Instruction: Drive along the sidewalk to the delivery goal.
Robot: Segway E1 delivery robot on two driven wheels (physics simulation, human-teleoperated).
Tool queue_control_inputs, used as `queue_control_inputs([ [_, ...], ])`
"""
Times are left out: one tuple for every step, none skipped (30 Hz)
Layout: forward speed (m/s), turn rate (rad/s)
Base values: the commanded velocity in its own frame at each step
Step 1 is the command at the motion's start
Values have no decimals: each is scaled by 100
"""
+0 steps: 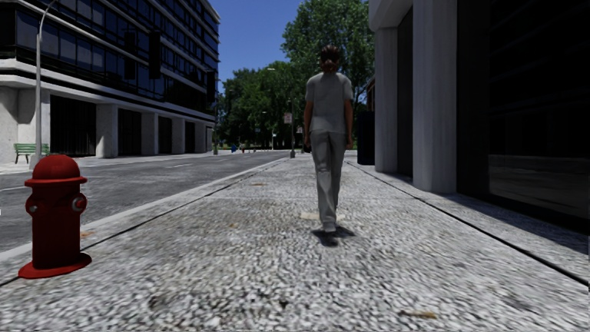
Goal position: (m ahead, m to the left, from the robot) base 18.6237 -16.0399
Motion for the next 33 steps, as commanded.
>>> queue_control_inputs([
  [200, 40],
  [200, 40],
  [200, 40],
  [200, 40],
  [200, 40],
  [200, 40],
  [200, 36],
  [200, 36],
  [200, 0],
  [200, 0],
  [200, 0],
  [200, 0],
  [200, 0],
  [200, 0],
  [200, 0],
  [200, 0],
  [200, 0],
  [200, 0],
  [200, 0],
  [200, 0],
  [200, 0],
  [200, 0],
  [200, 0],
  [200, 0],
  [200, 0],
  [200, 0],
  [200, 0],
  [200, 0],
  [200, 0],
  [200, 0],
  [200, 0],
  [200, 0],
  [200, 0],
])
